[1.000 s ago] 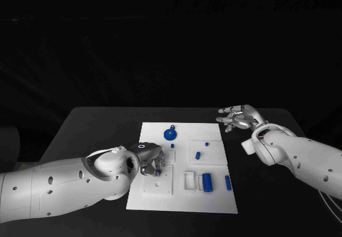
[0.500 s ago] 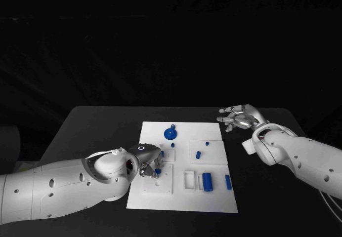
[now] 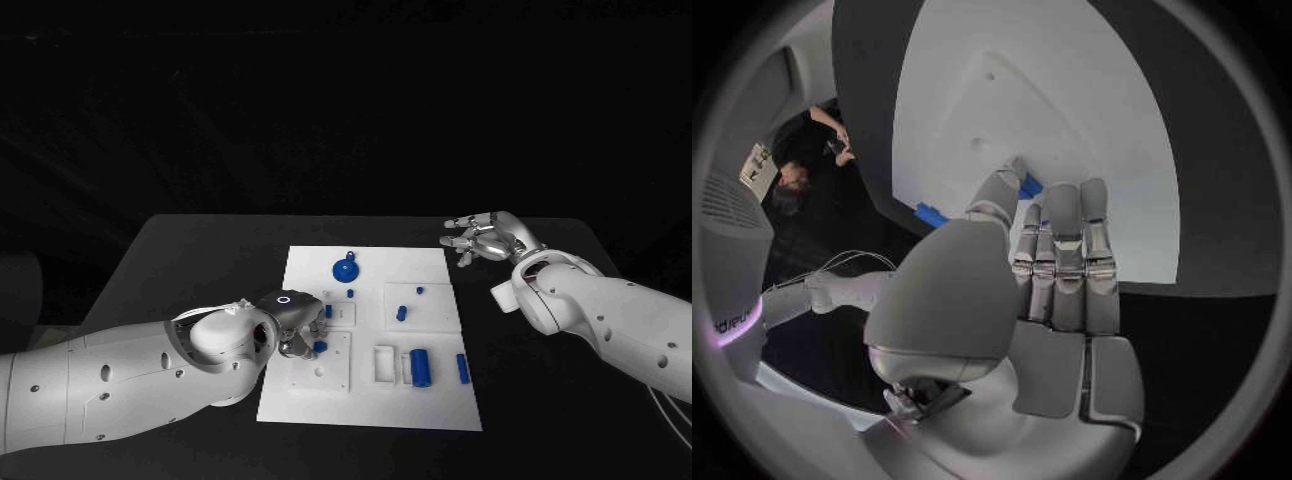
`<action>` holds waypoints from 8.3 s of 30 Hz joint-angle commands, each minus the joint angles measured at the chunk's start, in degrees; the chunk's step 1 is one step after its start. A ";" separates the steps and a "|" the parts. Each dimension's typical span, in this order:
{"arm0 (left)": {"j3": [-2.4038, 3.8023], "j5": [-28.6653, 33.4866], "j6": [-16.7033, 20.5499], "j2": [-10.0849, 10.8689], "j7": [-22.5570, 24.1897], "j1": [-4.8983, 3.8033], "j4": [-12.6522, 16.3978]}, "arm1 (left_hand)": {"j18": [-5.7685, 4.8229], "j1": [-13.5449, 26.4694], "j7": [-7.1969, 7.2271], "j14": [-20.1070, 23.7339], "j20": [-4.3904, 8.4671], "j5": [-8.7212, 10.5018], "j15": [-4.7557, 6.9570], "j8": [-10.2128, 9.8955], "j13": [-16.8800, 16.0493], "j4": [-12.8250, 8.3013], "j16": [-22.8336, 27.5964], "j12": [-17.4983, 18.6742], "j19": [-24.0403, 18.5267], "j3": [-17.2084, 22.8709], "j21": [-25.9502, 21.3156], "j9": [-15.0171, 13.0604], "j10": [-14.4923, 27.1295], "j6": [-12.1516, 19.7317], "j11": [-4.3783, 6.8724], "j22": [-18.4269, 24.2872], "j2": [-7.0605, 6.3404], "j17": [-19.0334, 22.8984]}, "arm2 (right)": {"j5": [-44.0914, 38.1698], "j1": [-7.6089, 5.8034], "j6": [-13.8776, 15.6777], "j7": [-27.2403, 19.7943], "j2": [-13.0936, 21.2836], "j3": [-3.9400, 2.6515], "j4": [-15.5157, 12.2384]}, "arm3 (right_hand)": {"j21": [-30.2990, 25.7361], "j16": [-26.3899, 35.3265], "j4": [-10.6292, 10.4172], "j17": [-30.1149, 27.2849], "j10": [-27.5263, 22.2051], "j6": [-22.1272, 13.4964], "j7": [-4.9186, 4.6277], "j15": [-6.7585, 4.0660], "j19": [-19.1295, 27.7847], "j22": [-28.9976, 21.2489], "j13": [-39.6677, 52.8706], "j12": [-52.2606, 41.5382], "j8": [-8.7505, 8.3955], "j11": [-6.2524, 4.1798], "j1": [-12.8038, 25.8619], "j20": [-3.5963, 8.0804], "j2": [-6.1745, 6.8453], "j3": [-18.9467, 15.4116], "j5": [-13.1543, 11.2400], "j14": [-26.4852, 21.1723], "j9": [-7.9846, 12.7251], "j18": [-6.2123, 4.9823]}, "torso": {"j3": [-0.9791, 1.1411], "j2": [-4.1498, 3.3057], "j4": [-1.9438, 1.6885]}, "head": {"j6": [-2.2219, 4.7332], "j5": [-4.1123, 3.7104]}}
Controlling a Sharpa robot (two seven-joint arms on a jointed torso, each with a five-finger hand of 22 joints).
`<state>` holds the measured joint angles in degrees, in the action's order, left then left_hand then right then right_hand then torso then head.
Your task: Assemble the parts on the task board
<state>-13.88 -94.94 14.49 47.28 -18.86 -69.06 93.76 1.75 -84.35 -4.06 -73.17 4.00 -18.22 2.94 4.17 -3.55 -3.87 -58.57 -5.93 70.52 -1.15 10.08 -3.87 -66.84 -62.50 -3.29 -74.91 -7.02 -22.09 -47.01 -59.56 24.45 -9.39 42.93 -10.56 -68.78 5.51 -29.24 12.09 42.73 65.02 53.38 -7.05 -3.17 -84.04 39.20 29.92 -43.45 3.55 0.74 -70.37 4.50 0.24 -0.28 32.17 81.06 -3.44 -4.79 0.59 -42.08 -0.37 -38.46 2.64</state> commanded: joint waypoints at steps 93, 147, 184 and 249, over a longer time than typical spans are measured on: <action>0.07 -0.98 3.55 -1.86 2.69 2.56 -2.35 | 4.66 2.40 -1.07 -6.36 -0.31 -3.96 -0.19 -0.54 0.19 -1.39 0.66 2.60 -3.34 21.27 16.01 0.10 -8.49 -7.88 1.05 -1.26 0.64 0.39 | -0.25 0.04 -0.72 -0.59 0.30 -0.03 -0.60 | 0.31 0.13 0.04 0.05 -0.23 -0.11 -0.10 0.00 -0.19 -0.03 0.00 0.06 -0.17 -0.26 0.86 -0.26 0.11 0.40 1.27 0.19 0.04 0.38 | 0.00 0.03 -0.02 | 0.53 -0.47; 3.42 55.00 16.32 1.91 21.75 -1.06 -4.72 | 4.47 4.63 -1.52 -6.00 -0.36 -3.63 -0.36 -0.56 0.20 -3.36 0.64 2.62 -3.44 22.25 16.35 0.12 -6.82 -6.02 0.48 -1.18 -0.11 -0.84 | 5.15 0.04 -11.38 11.73 4.29 -0.01 -19.73 | 5.16 -3.82 1.18 4.20 1.24 4.88 0.52 -1.20 -2.06 4.04 5.58 -4.18 -0.04 -1.16 2.99 0.94 -0.58 3.86 -0.07 3.48 -0.11 0.07 | -0.10 0.05 -0.04 | 4.04 -0.28; 5.12 63.33 14.64 1.80 25.28 -1.19 -3.26 | 4.59 5.37 -1.65 -5.78 -0.34 -3.99 -0.39 -0.56 0.21 -5.32 0.80 2.62 -3.74 22.57 16.75 0.12 -6.50 -5.66 0.32 -1.27 0.58 -0.88 | 28.74 -0.01 -4.90 31.54 -3.75 2.60 -20.16 | 12.69 -15.41 -7.65 9.42 2.66 6.30 1.31 -1.25 -1.31 14.89 17.01 -8.29 0.03 -1.22 5.59 1.15 -2.66 -0.75 -13.92 2.33 -0.16 0.06 | 0.00 -0.01 -0.02 | 5.63 -0.59; 5.25 62.58 13.49 1.34 25.87 -1.22 0.31 | 4.87 5.84 -1.72 -5.76 -0.37 -4.31 -0.42 -0.56 0.21 -6.83 0.68 2.62 -4.35 23.10 18.22 0.12 -6.46 -5.55 0.25 -1.25 1.09 -0.98 | 35.79 0.00 -8.96 26.01 -8.28 2.86 -16.20 | 9.90 -17.87 -8.30 11.06 2.75 8.18 1.74 -1.28 -1.22 23.29 19.09 -8.56 0.04 -1.28 4.97 1.14 -7.44 -7.43 -17.22 1.77 -0.18 0.14 | 0.03 -0.03 -0.03 | 5.32 -0.85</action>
<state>-8.69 -32.27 28.83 48.75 6.22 -70.19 93.83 5.72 -78.95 -5.83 -79.21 3.67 -22.33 2.63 3.28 -3.42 -10.35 -57.86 -3.49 66.73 21.93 28.26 -3.81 -73.66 -68.36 -3.14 -74.90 -6.14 -22.98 -11.43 -59.59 16.18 18.12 34.71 -7.70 -84.99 15.79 -46.77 3.73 53.76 67.71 61.29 -5.32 -4.21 -84.04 62.45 48.96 -51.66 3.54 -0.30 -65.35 5.32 -6.83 -7.97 15.23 82.91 -3.55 -4.78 0.60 -42.08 -0.38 -33.20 1.78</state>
